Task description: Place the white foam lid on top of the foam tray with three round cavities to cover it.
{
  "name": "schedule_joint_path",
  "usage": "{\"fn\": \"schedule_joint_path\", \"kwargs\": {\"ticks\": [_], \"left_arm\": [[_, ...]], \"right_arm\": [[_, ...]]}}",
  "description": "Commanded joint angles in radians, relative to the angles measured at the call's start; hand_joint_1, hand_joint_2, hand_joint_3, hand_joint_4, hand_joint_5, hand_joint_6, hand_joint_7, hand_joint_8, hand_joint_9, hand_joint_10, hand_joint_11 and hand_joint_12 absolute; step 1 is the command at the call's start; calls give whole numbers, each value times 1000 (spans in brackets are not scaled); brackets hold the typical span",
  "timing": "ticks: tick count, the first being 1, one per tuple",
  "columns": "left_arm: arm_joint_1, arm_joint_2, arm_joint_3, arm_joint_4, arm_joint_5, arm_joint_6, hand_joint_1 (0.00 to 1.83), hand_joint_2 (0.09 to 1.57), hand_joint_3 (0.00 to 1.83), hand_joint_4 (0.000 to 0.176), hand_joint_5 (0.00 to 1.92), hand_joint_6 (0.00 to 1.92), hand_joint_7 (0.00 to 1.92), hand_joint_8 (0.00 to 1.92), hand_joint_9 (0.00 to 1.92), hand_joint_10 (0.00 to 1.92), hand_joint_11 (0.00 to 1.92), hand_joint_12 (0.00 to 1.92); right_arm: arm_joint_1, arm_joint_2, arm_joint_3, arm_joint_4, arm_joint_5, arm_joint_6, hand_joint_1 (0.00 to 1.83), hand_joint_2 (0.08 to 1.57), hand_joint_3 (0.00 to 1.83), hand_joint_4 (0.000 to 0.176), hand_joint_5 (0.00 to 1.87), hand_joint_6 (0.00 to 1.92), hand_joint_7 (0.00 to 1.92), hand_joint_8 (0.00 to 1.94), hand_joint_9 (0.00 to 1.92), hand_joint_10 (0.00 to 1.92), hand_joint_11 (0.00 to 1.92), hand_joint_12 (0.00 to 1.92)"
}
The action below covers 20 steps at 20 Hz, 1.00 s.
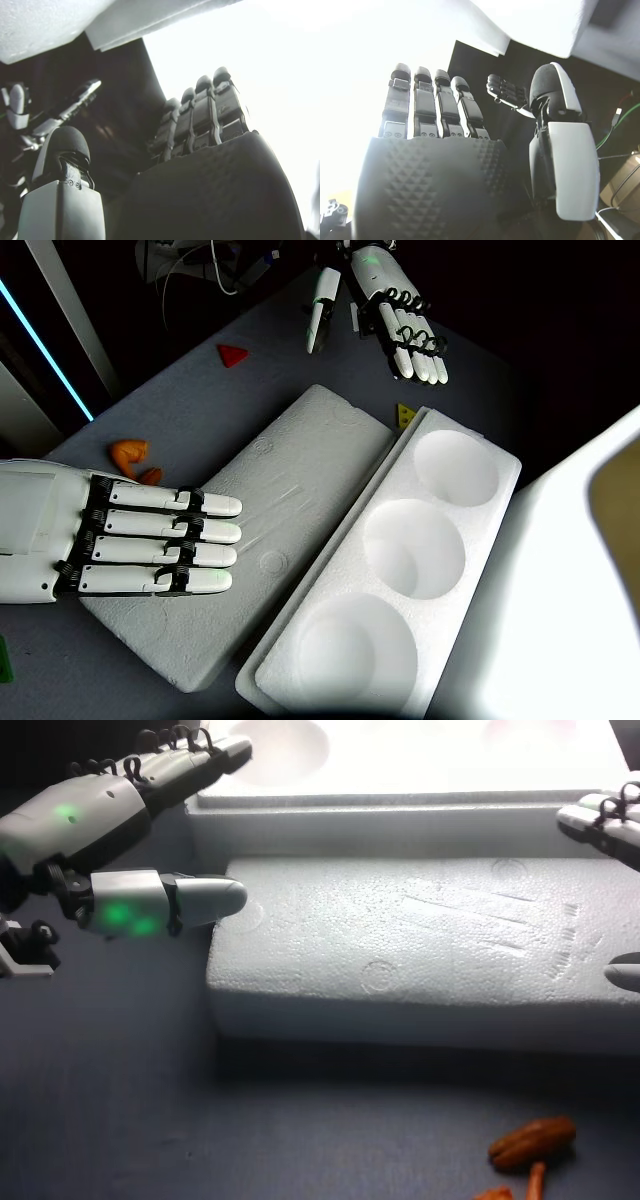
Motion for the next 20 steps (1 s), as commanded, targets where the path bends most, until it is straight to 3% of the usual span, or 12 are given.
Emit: {"fn": "schedule_joint_path", "kwargs": {"ticks": [1,3,9,11,15,20], "left_arm": [[4,13,-3,-42,-144,5,393,1119,0,21,0,0,0,0,0,0,0,0],[28,20,-10,-71,-164,8,398,1122,0,28,0,0,0,0,0,0,0,0],[115,45,-48,-137,-227,14,437,1089,0,37,0,0,0,0,0,0,0,0],[141,58,-68,-150,-241,14,458,1068,0,23,0,0,0,0,0,0,13,6],[187,82,-101,-171,-259,14,375,1046,0,11,0,0,0,0,0,0,0,0],[243,92,-122,-206,-261,13,413,1046,0,23,0,0,0,0,0,0,0,0]], "right_arm": [[-7,17,-6,26,149,-10,524,1143,0,0,0,0,0,0,0,0,0,0],[-48,32,-22,69,189,-23,632,1142,0,0,0,0,0,0,0,0,0,0],[-175,81,-69,159,307,-23,650,1145,0,0,0,0,0,0,0,0,0,0],[-222,101,-91,192,351,-21,647,1140,0,0,0,0,0,0,0,0,0,0],[-301,134,-127,242,412,-19,590,1141,0,0,0,0,0,0,0,0,37,20],[-396,140,-138,308,471,12,561,1126,0,0,0,0,0,0,0,0,3,3]]}}
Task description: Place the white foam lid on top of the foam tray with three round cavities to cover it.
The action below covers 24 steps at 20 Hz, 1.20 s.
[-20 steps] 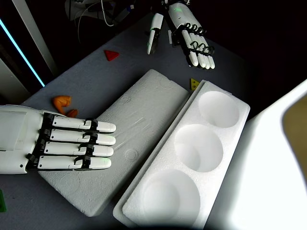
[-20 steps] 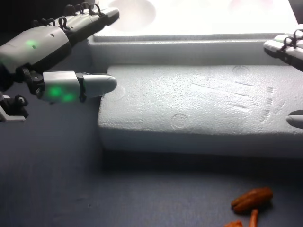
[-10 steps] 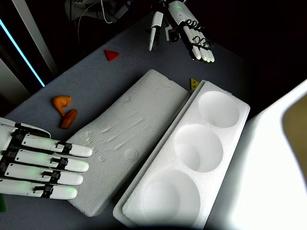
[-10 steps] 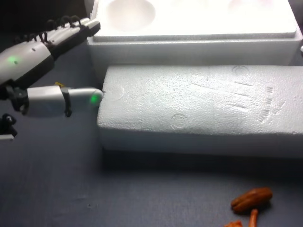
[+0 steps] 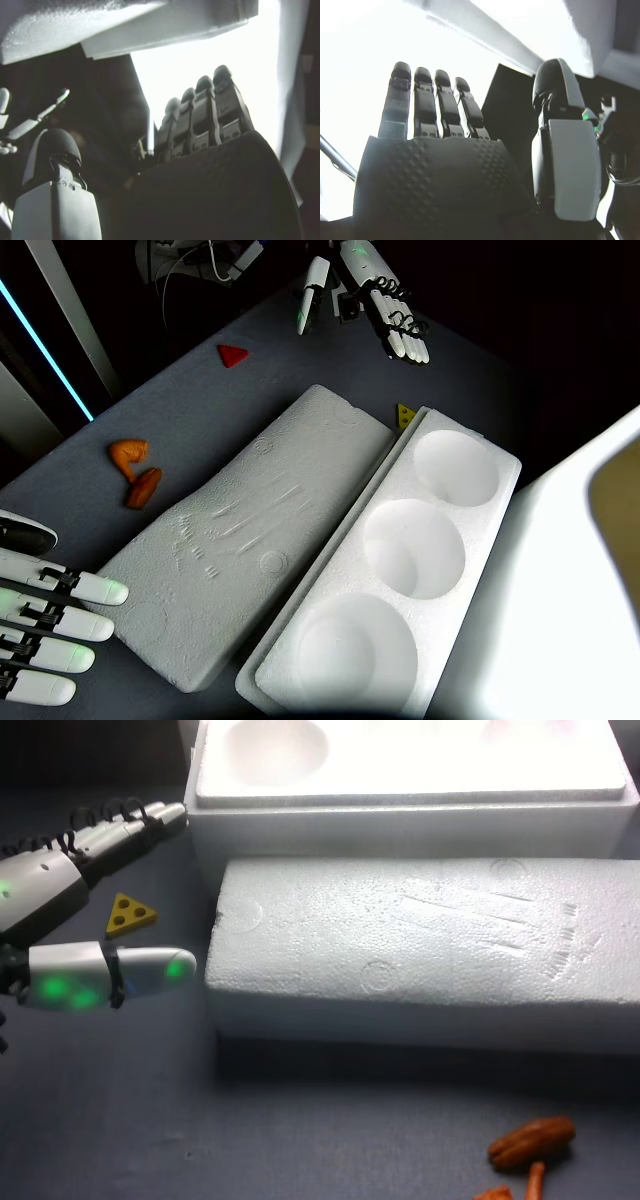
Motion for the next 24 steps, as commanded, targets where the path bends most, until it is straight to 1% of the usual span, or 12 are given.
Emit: {"fn": "schedule_joint_path", "kwargs": {"ticks": [1,4,6,7,14,15,16,18,19,20,21,24], "left_arm": [[0,8,1,-29,-126,-6,411,1045,0,18,0,0,0,0,0,0,0,0],[11,-4,1,-34,-105,-9,410,1033,0,3,0,0,0,0,0,0,0,0],[12,-14,3,-34,-93,-11,395,1023,0,9,0,0,0,0,0,0,0,0],[11,-21,6,-34,-85,-13,400,1019,0,3,0,0,0,0,0,0,0,0],[27,-32,13,-32,-33,-20,361,986,0,0,0,0,0,0,0,0,0,0],[25,-32,16,-28,-21,-23,369,988,0,0,0,0,0,0,0,0,0,0],[23,-32,19,-24,-8,-27,380,988,0,0,0,0,0,0,0,0,0,0],[11,-28,27,-13,27,-29,383,987,0,0,0,0,0,0,0,0,0,0],[2,-28,32,-9,45,-29,386,994,0,0,0,0,0,0,0,0,0,0],[-4,-30,38,-6,57,-31,386,994,0,0,0,0,0,0,0,0,0,0],[-10,-32,45,0,73,-36,386,994,0,0,0,0,0,0,0,0,0,0],[-24,-39,65,23,126,-55,374,996,0,0,0,0,0,0,0,0,0,0]], "right_arm": [[-7,13,4,22,145,12,561,1128,0,0,0,0,0,0,0,0,0,0],[-87,12,4,62,180,46,558,1104,0,0,0,0,0,0,0,0,0,0],[-128,12,4,81,198,66,558,1101,0,0,0,0,0,0,0,0,0,0],[-142,12,3,87,202,74,564,1102,0,0,0,0,0,0,0,0,0,0],[-153,-2,16,90,179,96,581,1104,0,0,0,0,0,0,0,0,23,10],[-153,-3,20,88,172,101,585,1093,27,0,0,0,0,0,0,0,4,313],[-152,-4,24,86,162,104,619,1091,12,0,0,0,0,0,0,0,0,474],[-147,-4,37,80,127,107,630,1093,3,0,0,0,0,0,0,0,0,562],[-146,-4,44,81,108,111,622,1109,3,0,0,0,0,0,0,0,0,360],[-146,-4,51,82,96,119,622,1109,3,0,0,0,0,0,0,0,0,360],[-146,-3,59,82,76,127,596,1115,3,0,0,0,0,0,0,0,0,71],[-144,-3,86,82,11,156,534,1108,0,0,0,0,0,0,0,0,14,7]]}}
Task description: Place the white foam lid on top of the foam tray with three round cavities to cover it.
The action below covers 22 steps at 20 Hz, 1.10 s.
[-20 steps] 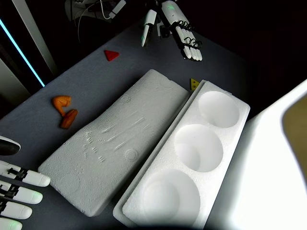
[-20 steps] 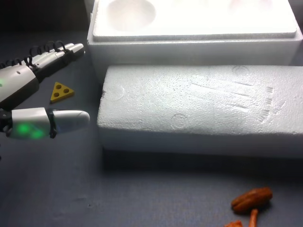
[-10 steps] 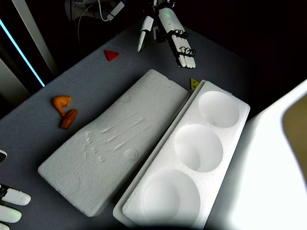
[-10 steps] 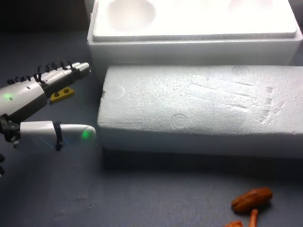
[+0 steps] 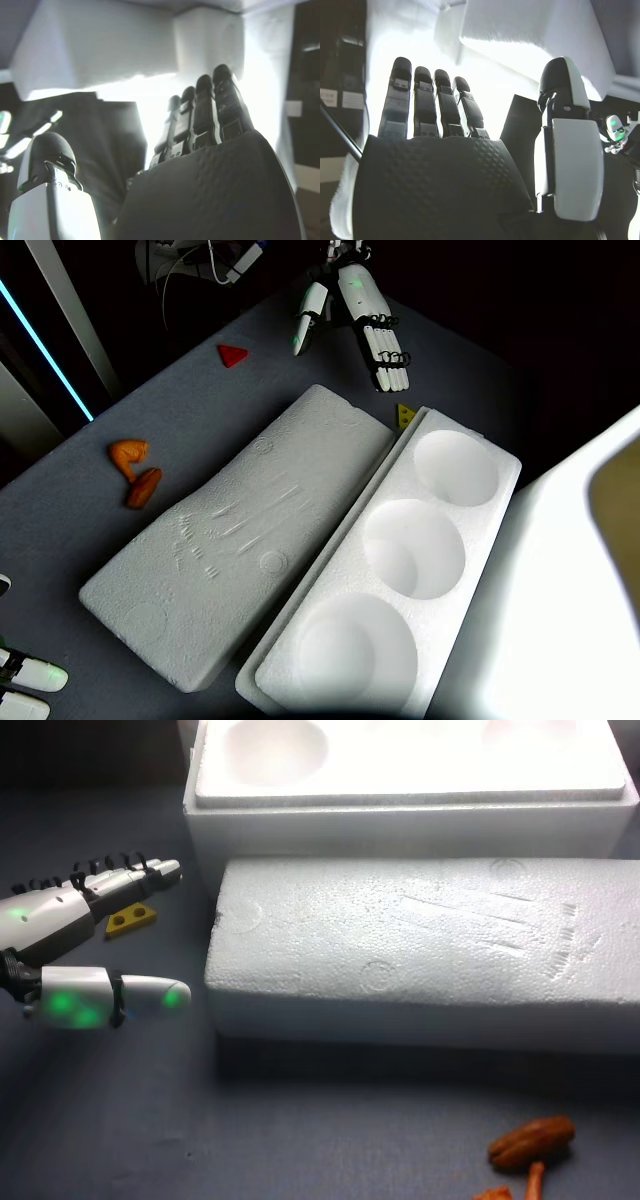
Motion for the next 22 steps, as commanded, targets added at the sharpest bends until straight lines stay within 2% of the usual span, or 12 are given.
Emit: {"fn": "schedule_joint_path", "kwargs": {"ticks": [1,2,3,4,7,8,10,13,14,18,21,22], "left_arm": [[-12,-7,7,-3,-88,-14,371,994,0,0,0,0,0,0,0,0,0,0],[-19,-10,12,3,-75,-19,389,996,0,0,0,0,0,0,0,0,0,0],[-23,-13,16,6,-65,-19,395,995,0,0,0,0,0,0,0,0,0,0],[-27,-16,20,9,-57,-20,407,984,0,0,0,0,0,0,0,0,0,0],[-34,-29,29,17,-33,-23,415,986,0,0,0,0,0,0,0,0,0,0],[-34,-29,29,17,-33,-23,413,986,0,0,0,0,0,0,0,0,0,0],[-34,-31,30,18,-30,-23,413,986,0,0,0,0,0,0,0,0,0,0],[-35,-36,34,22,-22,-26,422,986,0,0,0,0,0,0,0,0,0,0],[-35,-41,38,25,-13,-30,435,982,0,0,0,0,0,0,0,0,0,0],[-33,-46,50,26,5,-31,424,987,0,0,0,0,0,0,0,0,0,0],[-34,-51,61,10,11,-20,430,986,0,0,0,0,0,0,0,0,0,0],[-33,-52,64,3,9,-17,433,985,0,0,0,0,0,0,0,0,0,0]], "right_arm": [[6,6,10,17,82,12,540,1109,2,0,0,0,0,0,0,0,2,355],[6,6,18,12,63,21,532,1103,0,0,0,0,0,0,15,6,0,711],[6,6,25,8,52,31,541,1096,0,0,0,0,0,0,7,3,0,859],[7,6,30,6,43,36,534,1124,2,0,0,0,0,0,0,0,0,794],[9,5,38,-2,21,42,529,1117,0,0,0,0,0,0,0,0,0,841],[9,5,38,-2,20,42,519,1111,0,0,0,0,0,0,0,0,0,772],[9,4,39,-4,18,42,517,1110,0,0,0,0,0,0,0,0,0,757],[12,3,40,-10,9,45,502,1135,1,0,0,0,0,0,3,1,0,832],[14,0,44,-16,-2,49,466,1119,0,0,0,0,0,0,3,1,0,934],[52,-16,67,-69,-67,70,462,1084,0,0,0,0,0,0,0,0,0,473],[81,-31,80,-93,-104,70,410,1051,0,0,0,0,0,0,0,0,0,601],[97,-38,87,-109,-127,70,424,1073,2,0,0,0,0,0,0,0,0,518]]}}
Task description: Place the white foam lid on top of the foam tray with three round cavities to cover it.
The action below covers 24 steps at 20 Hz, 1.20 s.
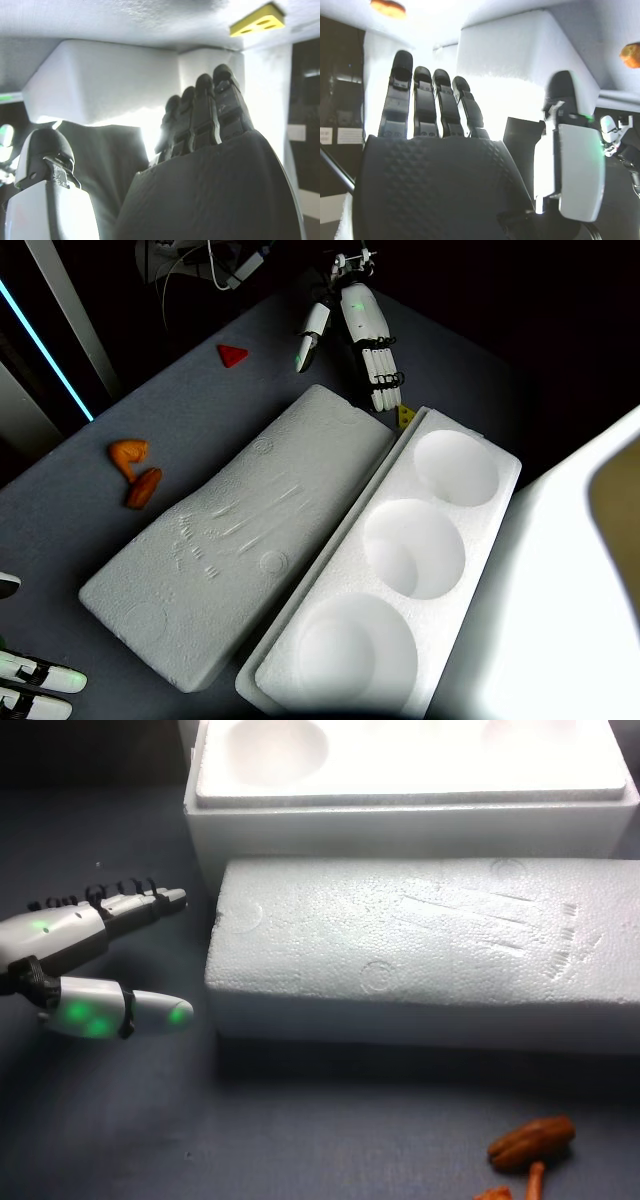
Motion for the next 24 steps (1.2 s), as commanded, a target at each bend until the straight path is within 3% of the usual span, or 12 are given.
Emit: {"fn": "schedule_joint_path", "kwargs": {"ticks": [1,2,3,6,8,16,18,24], "left_arm": [[-4,-4,5,-27,-117,-2,433,985,0,0,0,0,0,0,0,0,0,0],[1,-2,6,-34,-122,-1,428,985,0,0,0,0,0,0,0,0,0,0],[4,1,6,-36,-124,0,422,979,0,0,0,0,0,0,0,0,0,0],[12,7,6,-44,-132,1,418,987,0,6,0,0,0,0,0,0,0,0],[12,6,10,-45,-127,2,428,986,0,1,0,0,0,0,0,0,0,0],[16,6,11,-46,-119,3,434,992,2,11,0,0,0,0,0,0,0,0],[20,5,12,-46,-114,3,414,992,1,0,0,0,0,0,0,0,0,0],[18,0,15,-32,-93,1,412,988,0,0,0,0,0,0,0,0,0,0]], "right_arm": [[22,-3,14,-6,54,5,424,1073,2,0,0,0,0,0,0,0,0,518],[41,-13,23,-19,35,5,428,1106,6,0,0,0,0,0,0,0,0,60],[65,-23,31,-26,10,-5,437,1103,3,0,0,0,0,0,0,0,0,11],[134,-50,50,-43,-61,-47,442,1099,0,0,0,0,0,0,0,0,0,0],[151,-62,61,-43,-84,-58,440,1093,0,0,0,0,0,0,0,0,0,0],[150,-69,68,-24,-100,-77,425,1088,0,0,0,0,0,0,0,0,0,0],[150,-68,69,-11,-100,-90,424,1085,0,0,0,0,0,0,0,0,37,18],[150,-67,73,5,-101,-102,419,1111,6,0,0,0,0,0,0,0,16,7]]}}
